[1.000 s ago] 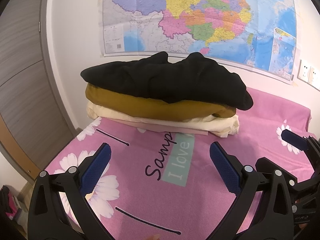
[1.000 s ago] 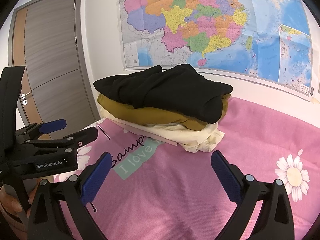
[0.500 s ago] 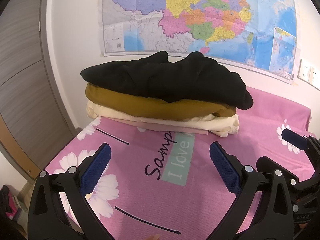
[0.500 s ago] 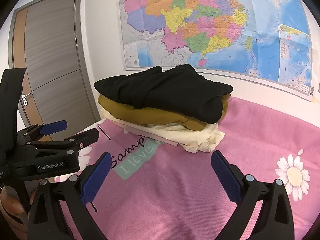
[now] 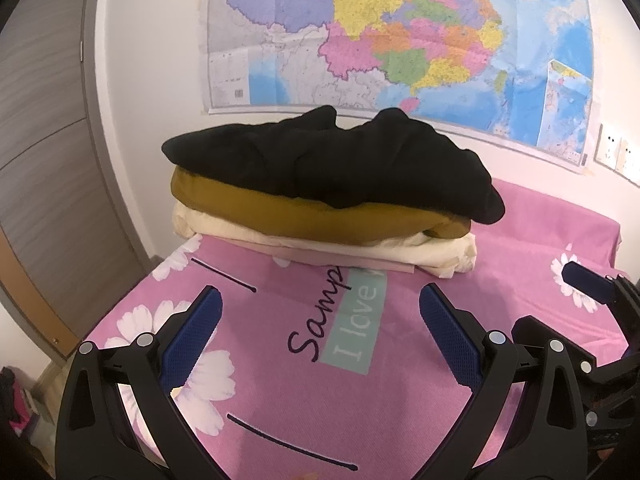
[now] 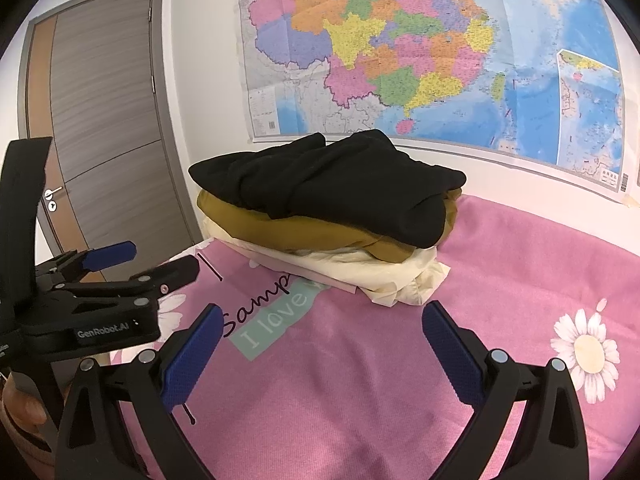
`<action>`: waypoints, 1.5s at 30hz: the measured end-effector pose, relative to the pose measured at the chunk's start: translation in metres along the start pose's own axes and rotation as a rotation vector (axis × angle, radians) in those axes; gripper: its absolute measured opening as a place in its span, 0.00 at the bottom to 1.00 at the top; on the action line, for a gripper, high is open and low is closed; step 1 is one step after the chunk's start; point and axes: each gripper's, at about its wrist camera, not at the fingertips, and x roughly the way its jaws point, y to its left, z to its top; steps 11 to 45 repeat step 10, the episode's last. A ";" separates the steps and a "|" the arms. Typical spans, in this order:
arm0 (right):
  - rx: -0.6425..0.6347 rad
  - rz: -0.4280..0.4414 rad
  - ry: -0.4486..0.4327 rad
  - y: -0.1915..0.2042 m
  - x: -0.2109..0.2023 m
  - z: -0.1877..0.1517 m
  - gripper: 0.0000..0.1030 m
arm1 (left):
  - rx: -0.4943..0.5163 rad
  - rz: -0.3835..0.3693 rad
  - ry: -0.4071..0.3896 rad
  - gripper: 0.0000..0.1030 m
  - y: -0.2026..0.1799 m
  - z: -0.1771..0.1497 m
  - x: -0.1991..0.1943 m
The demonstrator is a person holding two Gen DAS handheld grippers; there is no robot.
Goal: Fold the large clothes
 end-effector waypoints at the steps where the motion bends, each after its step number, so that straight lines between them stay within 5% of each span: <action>1: 0.002 0.001 0.000 0.000 0.000 0.000 0.94 | -0.003 -0.001 -0.001 0.95 0.000 0.000 -0.001; 8: 0.001 0.001 0.003 0.000 -0.001 -0.001 0.94 | -0.029 0.006 0.051 0.95 0.002 -0.003 0.007; 45: 0.002 0.000 0.005 0.000 -0.001 -0.002 0.94 | -0.029 0.007 0.052 0.95 0.002 -0.004 0.006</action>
